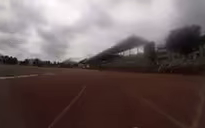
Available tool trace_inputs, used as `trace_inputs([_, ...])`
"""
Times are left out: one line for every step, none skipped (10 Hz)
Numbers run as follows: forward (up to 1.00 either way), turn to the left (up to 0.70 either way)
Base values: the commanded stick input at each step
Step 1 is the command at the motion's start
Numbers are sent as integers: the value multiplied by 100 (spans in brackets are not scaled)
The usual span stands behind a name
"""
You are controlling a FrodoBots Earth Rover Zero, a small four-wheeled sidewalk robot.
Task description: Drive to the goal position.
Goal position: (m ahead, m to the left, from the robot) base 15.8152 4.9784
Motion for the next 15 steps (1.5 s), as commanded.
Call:
trace_inputs([67,0])
trace_inputs([67,0])
trace_inputs([67,0])
trace_inputs([67,0])
trace_inputs([67,0])
trace_inputs([67,0])
trace_inputs([67,0])
trace_inputs([67,0])
trace_inputs([67,0])
trace_inputs([67,0])
trace_inputs([67,0])
trace_inputs([67,0])
trace_inputs([67,0])
trace_inputs([67,0])
trace_inputs([67,0])
